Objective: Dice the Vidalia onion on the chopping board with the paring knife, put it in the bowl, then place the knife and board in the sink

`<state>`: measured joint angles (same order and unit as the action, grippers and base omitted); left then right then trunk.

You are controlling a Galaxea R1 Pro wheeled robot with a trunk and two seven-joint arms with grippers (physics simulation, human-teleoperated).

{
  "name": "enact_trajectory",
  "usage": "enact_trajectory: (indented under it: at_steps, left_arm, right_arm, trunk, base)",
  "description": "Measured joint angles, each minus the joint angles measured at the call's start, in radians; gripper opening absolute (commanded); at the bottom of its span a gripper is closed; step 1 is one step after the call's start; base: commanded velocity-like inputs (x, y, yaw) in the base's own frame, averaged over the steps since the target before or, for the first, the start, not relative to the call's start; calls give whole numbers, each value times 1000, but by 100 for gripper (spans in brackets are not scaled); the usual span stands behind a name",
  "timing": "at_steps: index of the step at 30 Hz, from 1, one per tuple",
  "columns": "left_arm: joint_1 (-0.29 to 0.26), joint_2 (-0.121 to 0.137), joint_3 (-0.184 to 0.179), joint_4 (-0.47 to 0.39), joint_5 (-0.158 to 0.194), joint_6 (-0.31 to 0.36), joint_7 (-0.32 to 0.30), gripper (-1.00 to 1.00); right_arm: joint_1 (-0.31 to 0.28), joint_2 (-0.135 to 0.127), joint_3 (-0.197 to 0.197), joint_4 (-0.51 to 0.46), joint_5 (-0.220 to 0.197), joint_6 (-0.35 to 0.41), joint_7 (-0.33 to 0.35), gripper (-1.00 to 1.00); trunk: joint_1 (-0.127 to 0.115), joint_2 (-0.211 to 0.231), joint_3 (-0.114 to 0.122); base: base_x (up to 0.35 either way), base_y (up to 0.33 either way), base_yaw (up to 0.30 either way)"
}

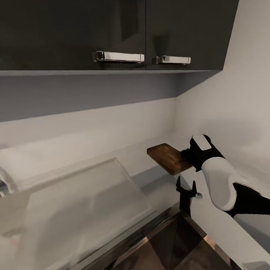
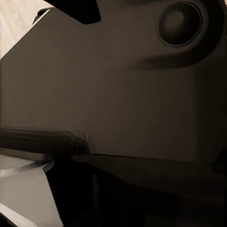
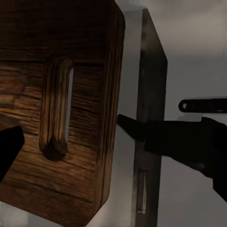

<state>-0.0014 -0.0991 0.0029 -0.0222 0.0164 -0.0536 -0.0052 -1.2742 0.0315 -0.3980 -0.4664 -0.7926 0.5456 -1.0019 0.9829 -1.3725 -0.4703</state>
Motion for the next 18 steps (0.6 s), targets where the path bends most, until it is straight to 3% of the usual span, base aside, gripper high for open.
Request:
enact_trajectory:
  at_steps: [18]
  left_arm:
    - [0, 2, -1, -1, 0, -2, 0, 100]
  right_arm:
    - [0, 0, 1, -28, 1, 0, -2, 100]
  trunk:
    - [0, 0, 0]
  base:
    - [0, 0, 0]
